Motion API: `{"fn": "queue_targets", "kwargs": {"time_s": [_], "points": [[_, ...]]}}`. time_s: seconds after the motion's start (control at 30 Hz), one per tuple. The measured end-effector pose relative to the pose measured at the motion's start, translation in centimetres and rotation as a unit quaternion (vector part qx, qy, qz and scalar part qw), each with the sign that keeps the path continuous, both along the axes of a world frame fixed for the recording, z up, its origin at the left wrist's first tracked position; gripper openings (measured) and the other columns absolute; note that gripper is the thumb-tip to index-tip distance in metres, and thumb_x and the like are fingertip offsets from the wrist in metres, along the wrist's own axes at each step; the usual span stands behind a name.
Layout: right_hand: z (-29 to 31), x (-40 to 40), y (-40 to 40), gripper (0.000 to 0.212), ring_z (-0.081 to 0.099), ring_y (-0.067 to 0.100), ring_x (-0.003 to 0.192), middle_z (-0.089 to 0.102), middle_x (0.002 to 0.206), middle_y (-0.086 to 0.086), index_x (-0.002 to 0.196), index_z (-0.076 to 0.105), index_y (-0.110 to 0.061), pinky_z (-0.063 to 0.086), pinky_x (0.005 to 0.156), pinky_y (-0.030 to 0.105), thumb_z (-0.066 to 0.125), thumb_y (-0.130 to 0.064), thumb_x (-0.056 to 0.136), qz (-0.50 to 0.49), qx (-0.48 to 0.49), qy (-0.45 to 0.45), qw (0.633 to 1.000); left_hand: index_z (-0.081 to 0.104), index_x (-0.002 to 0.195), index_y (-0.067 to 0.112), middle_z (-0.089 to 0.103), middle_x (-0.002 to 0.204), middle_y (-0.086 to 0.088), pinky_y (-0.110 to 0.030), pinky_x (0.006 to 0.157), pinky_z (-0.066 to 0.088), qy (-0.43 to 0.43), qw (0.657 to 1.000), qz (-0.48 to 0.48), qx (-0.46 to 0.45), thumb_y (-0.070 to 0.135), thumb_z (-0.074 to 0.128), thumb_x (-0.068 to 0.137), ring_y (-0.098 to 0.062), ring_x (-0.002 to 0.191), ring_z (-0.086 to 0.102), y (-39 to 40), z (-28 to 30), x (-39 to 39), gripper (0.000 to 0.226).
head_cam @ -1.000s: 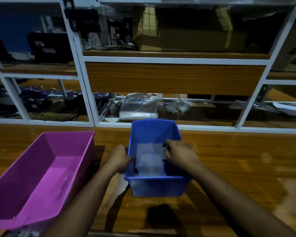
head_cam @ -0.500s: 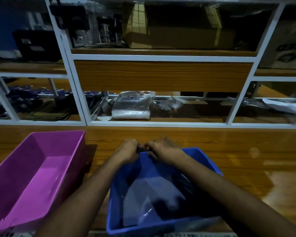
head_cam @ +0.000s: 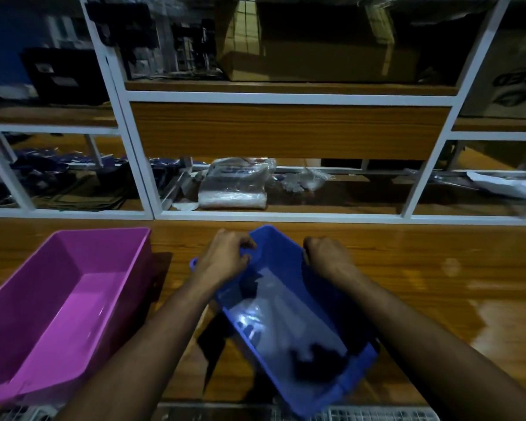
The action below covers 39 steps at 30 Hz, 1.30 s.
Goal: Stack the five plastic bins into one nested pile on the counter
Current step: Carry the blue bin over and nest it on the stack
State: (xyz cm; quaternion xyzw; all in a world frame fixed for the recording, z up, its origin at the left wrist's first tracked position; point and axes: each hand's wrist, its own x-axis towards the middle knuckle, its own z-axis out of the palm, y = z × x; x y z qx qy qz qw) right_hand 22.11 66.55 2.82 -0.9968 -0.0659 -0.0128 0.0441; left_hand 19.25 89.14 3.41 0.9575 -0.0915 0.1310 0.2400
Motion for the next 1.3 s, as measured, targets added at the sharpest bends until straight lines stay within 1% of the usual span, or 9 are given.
{"fn": "queue_targets", "kwargs": {"time_s": [0.17, 0.37, 0.5, 0.57, 0.73, 0.83, 1.03, 1.17, 1.3], "points": [[-0.7, 0.7, -1.6, 0.026, 0.063, 0.025, 0.086, 0.067, 0.099, 0.010, 0.102, 0.064, -0.013, 0.053, 0.073, 0.040, 0.044, -0.029, 0.098, -0.103, 0.140, 0.033, 0.984, 0.065, 0.117, 0.027, 0.061, 0.123, 0.001, -0.035, 0.099, 0.039, 0.014, 0.996, 0.083, 0.018, 0.032, 0.070, 0.080, -0.023, 0.118, 0.047, 0.8, -1.0, 0.2, 0.038], [-1.6, 0.6, -2.7, 0.025, 0.065, 0.026, 0.087, 0.065, 0.098, 0.010, 0.096, 0.057, -0.014, 0.058, 0.079, 0.045, 0.040, -0.030, 0.103, -0.165, 0.325, 0.053, 0.930, 0.049, 0.135, 0.017, 0.062, 0.125, -0.010, -0.036, 0.087, 0.051, 0.152, 0.974, 0.149, -0.073, 0.024, 0.070, 0.083, -0.026, 0.111, 0.059, 2.0, -1.7, 0.2, 0.057], [-2.1, 0.3, -3.5, 0.028, 0.067, 0.026, 0.087, 0.067, 0.105, 0.010, 0.111, 0.061, -0.015, 0.054, 0.063, 0.035, 0.045, -0.035, 0.102, -0.175, 0.430, 0.096, 0.880, 0.047, 0.134, 0.015, 0.065, 0.111, -0.010, -0.039, 0.077, 0.057, 0.212, 0.943, 0.152, -0.209, 0.014, 0.065, 0.086, -0.026, 0.094, 0.065, 2.6, -2.1, 0.2, 0.051], [-2.2, -0.1, -3.9, 0.026, 0.069, 0.029, 0.092, 0.068, 0.106, 0.011, 0.110, 0.062, -0.013, 0.056, 0.066, 0.036, 0.047, -0.033, 0.101, -0.171, 0.492, 0.136, 0.843, 0.049, 0.133, 0.011, 0.064, 0.110, -0.013, -0.034, 0.068, 0.054, 0.242, 0.908, 0.149, -0.306, 0.008, 0.061, 0.088, -0.025, 0.088, 0.064, 2.4, -2.0, 0.0, 0.046], [-1.7, -1.6, -4.9, 0.023, 0.069, 0.028, 0.099, 0.072, 0.111, 0.012, 0.112, 0.066, -0.013, 0.056, 0.067, 0.035, 0.053, -0.026, 0.098, -0.173, 0.590, 0.215, 0.759, 0.064, 0.105, 0.009, 0.066, 0.083, -0.006, -0.028, 0.061, 0.045, 0.329, 0.809, 0.113, -0.474, 0.006, 0.051, 0.090, -0.017, 0.070, 0.058, 3.1, -1.7, -0.8, 0.021], [-1.5, -2.6, -5.3, 0.022, 0.070, 0.025, 0.102, 0.073, 0.112, 0.010, 0.114, 0.067, -0.012, 0.056, 0.063, 0.031, 0.056, -0.020, 0.097, -0.165, 0.626, 0.224, 0.729, 0.065, 0.108, 0.012, 0.062, 0.069, 0.003, -0.029, 0.060, 0.048, 0.368, 0.776, 0.084, -0.505, 0.013, 0.050, 0.090, -0.013, 0.066, 0.055, 4.2, -1.8, -1.1, 0.023], [-1.4, -6.1, -5.9, 0.024, 0.068, 0.018, 0.094, 0.073, 0.104, 0.008, 0.116, 0.066, -0.011, 0.058, 0.057, 0.024, 0.050, -0.007, 0.098, -0.146, 0.668, 0.223, 0.695, 0.068, 0.112, 0.014, 0.064, 0.097, -0.007, -0.033, 0.072, 0.053, 0.389, 0.752, 0.024, -0.532, 0.006, 0.052, 0.085, -0.016, 0.075, 0.056, 5.0, -2.0, -2.4, 0.033], [-1.5, -9.2, -7.7, 0.028, 0.066, 0.017, 0.091, 0.071, 0.107, 0.010, 0.120, 0.065, -0.012, 0.058, 0.059, 0.027, 0.053, -0.004, 0.096, -0.144, 0.707, 0.187, 0.666, 0.064, 0.120, 0.013, 0.065, 0.111, -0.011, -0.044, 0.086, 0.055, 0.396, 0.736, -0.026, -0.548, 0.008, 0.054, 0.087, -0.026, 0.097, 0.057, 3.8, -2.0, -3.4, 0.035], [-2.0, -15.0, -11.8, 0.033, 0.059, 0.011, 0.066, 0.067, 0.099, 0.009, 0.125, 0.064, -0.012, 0.051, 0.046, 0.021, 0.056, -0.004, 0.094, -0.187, 0.738, 0.124, 0.637, 0.061, 0.121, 0.009, 0.060, 0.089, -0.005, -0.030, 0.057, 0.057, 0.460, 0.697, -0.109, -0.540, 0.001, 0.050, 0.085, -0.012, 0.061, 0.045, -0.6, -2.1, -3.6, 0.039]]}}
